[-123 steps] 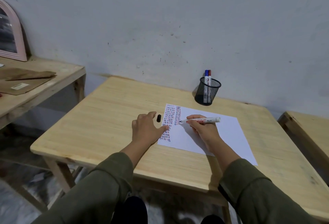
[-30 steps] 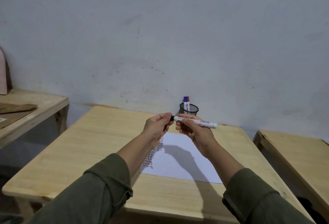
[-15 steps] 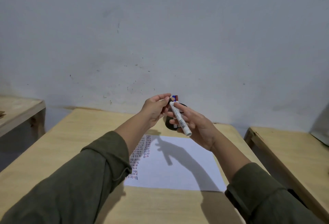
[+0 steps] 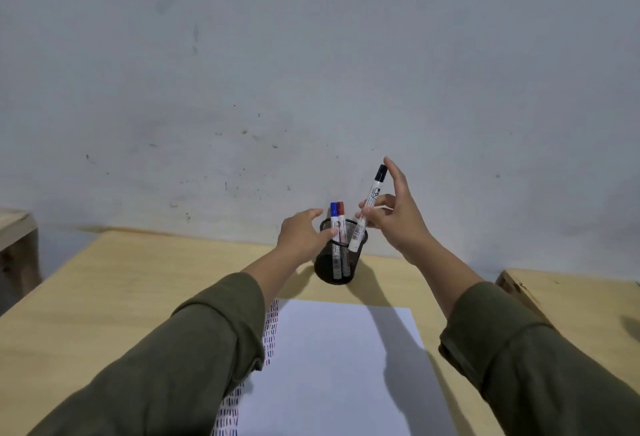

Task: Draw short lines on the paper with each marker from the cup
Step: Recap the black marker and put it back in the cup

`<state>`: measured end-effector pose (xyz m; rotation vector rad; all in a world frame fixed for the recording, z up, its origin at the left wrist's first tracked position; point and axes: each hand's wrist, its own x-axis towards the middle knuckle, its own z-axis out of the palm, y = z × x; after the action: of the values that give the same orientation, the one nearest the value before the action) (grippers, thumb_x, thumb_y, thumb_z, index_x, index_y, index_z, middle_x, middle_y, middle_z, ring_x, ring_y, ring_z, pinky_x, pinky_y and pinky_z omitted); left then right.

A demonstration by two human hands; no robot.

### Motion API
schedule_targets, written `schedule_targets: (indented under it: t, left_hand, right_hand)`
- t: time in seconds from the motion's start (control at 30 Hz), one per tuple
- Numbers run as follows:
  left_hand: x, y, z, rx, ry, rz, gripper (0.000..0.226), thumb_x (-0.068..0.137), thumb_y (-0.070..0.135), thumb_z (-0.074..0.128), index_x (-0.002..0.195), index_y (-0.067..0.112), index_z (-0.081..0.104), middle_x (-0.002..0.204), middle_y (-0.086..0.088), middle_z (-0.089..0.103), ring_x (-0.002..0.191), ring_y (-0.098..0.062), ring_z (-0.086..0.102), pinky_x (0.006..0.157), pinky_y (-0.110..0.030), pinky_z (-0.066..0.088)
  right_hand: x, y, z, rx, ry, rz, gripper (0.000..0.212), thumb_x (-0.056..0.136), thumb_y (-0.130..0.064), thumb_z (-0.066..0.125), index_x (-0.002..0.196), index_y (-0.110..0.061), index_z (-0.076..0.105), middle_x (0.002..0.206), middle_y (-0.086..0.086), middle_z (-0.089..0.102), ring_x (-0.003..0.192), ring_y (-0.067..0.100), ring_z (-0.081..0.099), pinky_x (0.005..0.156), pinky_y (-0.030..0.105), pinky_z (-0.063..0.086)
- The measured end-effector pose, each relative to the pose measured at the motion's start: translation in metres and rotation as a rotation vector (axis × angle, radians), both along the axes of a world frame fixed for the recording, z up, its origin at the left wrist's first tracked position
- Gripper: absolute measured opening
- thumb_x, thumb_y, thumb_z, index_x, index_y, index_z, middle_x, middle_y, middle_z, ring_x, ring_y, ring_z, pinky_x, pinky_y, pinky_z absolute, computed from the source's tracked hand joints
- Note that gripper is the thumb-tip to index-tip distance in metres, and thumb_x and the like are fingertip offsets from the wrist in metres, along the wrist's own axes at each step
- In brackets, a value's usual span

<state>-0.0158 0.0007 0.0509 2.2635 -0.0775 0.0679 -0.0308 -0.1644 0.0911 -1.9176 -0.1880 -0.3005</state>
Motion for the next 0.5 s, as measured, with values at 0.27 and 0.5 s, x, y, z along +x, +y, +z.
schedule_targets:
  t: [0.27,0.5]
  left_hand:
    - [0.012,-0.002,-0.015,0.033,0.011,-0.028,0.062,0.087,0.040,0.060,0.142,0.019,0.043,0.147,-0.003,0.046,0.139,-0.024,0.035,0.113,-0.037,0.030]
    - [0.012,0.000,-0.016,0.016,0.017,-0.036,0.060,0.086,0.039,0.061,0.141,0.020,0.045,0.145,-0.006,0.048,0.137,-0.025,0.039,0.111,-0.035,0.031]
  right_hand:
    - [0.036,0.003,-0.017,-0.150,-0.063,-0.106,0.079,0.082,-0.001,0.062,0.138,-0.043,0.025,0.071,0.005,0.054,0.065,0.016,0.056,0.062,0.022,0.047]
    - [0.047,0.006,-0.034,-0.398,-0.045,-0.070,0.071,0.078,0.003,0.065,0.135,-0.028,0.037,0.079,-0.001,0.056,0.078,0.021,0.059,0.058,0.017,0.040]
